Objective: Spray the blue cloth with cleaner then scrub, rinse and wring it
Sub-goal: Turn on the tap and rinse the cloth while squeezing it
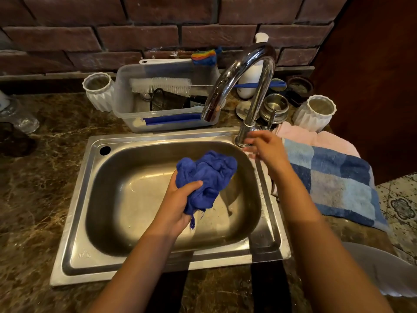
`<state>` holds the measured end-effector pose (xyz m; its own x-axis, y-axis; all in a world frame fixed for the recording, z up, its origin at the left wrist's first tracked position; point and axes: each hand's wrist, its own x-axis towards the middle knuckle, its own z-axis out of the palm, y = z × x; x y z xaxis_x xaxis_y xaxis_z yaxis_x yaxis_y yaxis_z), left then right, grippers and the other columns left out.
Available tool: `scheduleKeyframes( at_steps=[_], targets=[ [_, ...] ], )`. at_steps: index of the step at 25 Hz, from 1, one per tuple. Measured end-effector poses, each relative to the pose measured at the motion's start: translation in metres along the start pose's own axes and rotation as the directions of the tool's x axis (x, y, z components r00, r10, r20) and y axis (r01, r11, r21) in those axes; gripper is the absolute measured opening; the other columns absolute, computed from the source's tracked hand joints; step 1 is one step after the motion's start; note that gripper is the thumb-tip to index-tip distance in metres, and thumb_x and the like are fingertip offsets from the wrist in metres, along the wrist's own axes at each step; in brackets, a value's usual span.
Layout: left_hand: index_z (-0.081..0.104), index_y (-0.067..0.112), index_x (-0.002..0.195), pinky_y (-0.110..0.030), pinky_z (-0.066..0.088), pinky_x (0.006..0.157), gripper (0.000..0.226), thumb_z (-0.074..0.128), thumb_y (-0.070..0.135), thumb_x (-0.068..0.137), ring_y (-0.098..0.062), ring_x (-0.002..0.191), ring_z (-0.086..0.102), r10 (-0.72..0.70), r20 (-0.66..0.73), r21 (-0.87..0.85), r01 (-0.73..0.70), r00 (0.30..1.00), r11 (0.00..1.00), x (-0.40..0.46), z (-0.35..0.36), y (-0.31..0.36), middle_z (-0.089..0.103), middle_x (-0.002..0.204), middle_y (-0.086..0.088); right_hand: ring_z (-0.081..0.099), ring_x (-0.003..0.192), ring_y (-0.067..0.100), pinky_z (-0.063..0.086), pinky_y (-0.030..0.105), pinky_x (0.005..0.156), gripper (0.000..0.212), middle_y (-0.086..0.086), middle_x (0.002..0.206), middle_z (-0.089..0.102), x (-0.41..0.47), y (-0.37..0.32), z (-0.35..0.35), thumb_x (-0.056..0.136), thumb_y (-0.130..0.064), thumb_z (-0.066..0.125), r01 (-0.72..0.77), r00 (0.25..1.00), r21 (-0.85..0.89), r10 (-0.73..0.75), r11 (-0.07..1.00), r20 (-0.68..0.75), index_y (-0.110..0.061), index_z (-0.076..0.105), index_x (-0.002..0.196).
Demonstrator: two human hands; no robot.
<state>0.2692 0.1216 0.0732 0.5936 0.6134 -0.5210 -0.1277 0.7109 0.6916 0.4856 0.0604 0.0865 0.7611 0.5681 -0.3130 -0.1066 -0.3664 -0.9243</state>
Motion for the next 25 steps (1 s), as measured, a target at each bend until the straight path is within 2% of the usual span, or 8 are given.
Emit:
scheduleKeyframes(
  at_steps=[2, 3, 5, 9, 11, 14, 18, 25],
  targets=[
    [0.055, 0.031, 0.111, -0.027, 0.057, 0.065, 0.044, 0.059, 0.0, 0.081, -0.02, 0.093, 0.069, -0.004, 0.008, -0.029, 0.004, 1.0, 1.0, 0.003, -0.001, 0.003, 0.061, 0.118, -0.002, 0.058, 0.096, 0.019, 0.047, 0.03, 0.08, 0.035, 0.017, 0.12, 0.058, 0.018, 0.0, -0.011, 0.086, -0.008, 0.051, 0.126, 0.935, -0.309, -0.216, 0.943, -0.28, -0.013, 0.054, 0.121],
    [0.054, 0.03, 0.112, -0.027, 0.057, 0.064, 0.044, 0.06, 0.0, 0.08, -0.02, 0.093, 0.069, -0.004, 0.011, -0.031, 0.005, 1.0, 1.0, 0.004, -0.001, 0.004, 0.061, 0.119, -0.003, 0.051, 0.11, 0.023, 0.043, 0.033, 0.089, 0.042, 0.017, 0.128, 0.051, 0.027, 0.0, -0.017, 0.085, -0.009, 0.053, 0.141, 0.888, -0.458, -0.317, 0.878, -0.334, -0.016, 0.049, 0.127],
    [0.053, 0.028, 0.113, -0.027, 0.057, 0.061, 0.043, 0.06, 0.001, 0.08, -0.02, 0.089, 0.07, 0.0, 0.015, -0.002, 0.0, 1.0, 1.0, 0.006, 0.002, 0.007, 0.06, 0.12, -0.006, 0.045, 0.121, 0.029, 0.039, 0.035, 0.096, 0.049, 0.018, 0.134, 0.045, 0.044, 0.0, -0.023, 0.086, -0.01, 0.053, 0.149, 0.872, -0.589, -0.386, 0.794, -0.3, -0.017, 0.043, 0.134],
    [0.048, 0.022, 0.122, -0.029, 0.053, 0.047, 0.043, 0.055, 0.003, 0.083, -0.029, 0.076, 0.071, -0.031, 0.098, 0.001, 0.031, 0.995, 1.0, 0.007, 0.005, 0.007, 0.064, 0.113, -0.008, 0.062, 0.094, 0.036, 0.049, 0.038, 0.076, 0.041, 0.021, 0.107, 0.066, 0.067, 0.005, -0.023, 0.087, -0.009, 0.05, 0.151, 0.859, -0.668, -0.431, 0.729, -0.277, -0.017, 0.049, 0.127],
    [0.05, 0.021, 0.123, -0.037, 0.057, 0.057, 0.038, 0.047, 0.008, 0.087, -0.037, 0.085, 0.069, -0.063, 0.181, -0.118, 0.085, 0.981, 0.989, 0.007, 0.003, 0.005, 0.066, 0.116, -0.01, 0.063, 0.088, 0.039, 0.048, 0.038, 0.071, 0.038, 0.022, 0.098, 0.068, 0.073, 0.006, -0.023, 0.086, -0.008, 0.05, 0.15, 0.825, -0.711, -0.483, 0.687, -0.293, -0.015, 0.052, 0.123],
    [0.052, 0.019, 0.123, -0.044, 0.057, 0.074, 0.036, 0.036, 0.008, 0.092, -0.036, 0.097, 0.067, -0.077, 0.23, -0.216, 0.128, 0.97, 0.968, 0.009, 0.001, 0.003, 0.065, 0.12, -0.01, 0.063, 0.088, 0.04, 0.05, 0.041, 0.072, 0.039, 0.023, 0.096, 0.069, 0.078, 0.007, -0.022, 0.085, -0.005, 0.049, 0.158, 0.824, -0.721, -0.493, 0.675, -0.281, -0.015, 0.053, 0.123],
    [0.056, 0.026, 0.115, -0.032, 0.057, 0.071, 0.035, 0.047, 0.003, 0.09, -0.027, 0.102, 0.066, -0.043, 0.137, -0.034, 0.048, 0.99, 0.998, 0.011, 0.002, 0.001, 0.06, 0.126, -0.009, 0.062, 0.089, 0.042, 0.048, 0.042, 0.077, 0.044, 0.025, 0.098, 0.068, 0.081, 0.012, -0.022, 0.085, -0.002, 0.044, 0.189, 0.819, -0.71, -0.508, 0.679, -0.267, -0.015, 0.054, 0.126],
    [0.056, 0.027, 0.115, -0.033, 0.058, 0.072, 0.036, 0.052, 0.004, 0.087, -0.025, 0.103, 0.066, -0.035, 0.103, -0.018, 0.038, 0.994, 0.999, 0.011, 0.006, 0.002, 0.062, 0.124, -0.007, 0.063, 0.089, 0.038, 0.048, 0.042, 0.081, 0.039, 0.023, 0.1, 0.069, 0.081, 0.015, -0.022, 0.088, -0.007, 0.045, 0.205, 0.812, -0.649, -0.498, 0.733, -0.306, -0.014, 0.054, 0.126]
  ],
)
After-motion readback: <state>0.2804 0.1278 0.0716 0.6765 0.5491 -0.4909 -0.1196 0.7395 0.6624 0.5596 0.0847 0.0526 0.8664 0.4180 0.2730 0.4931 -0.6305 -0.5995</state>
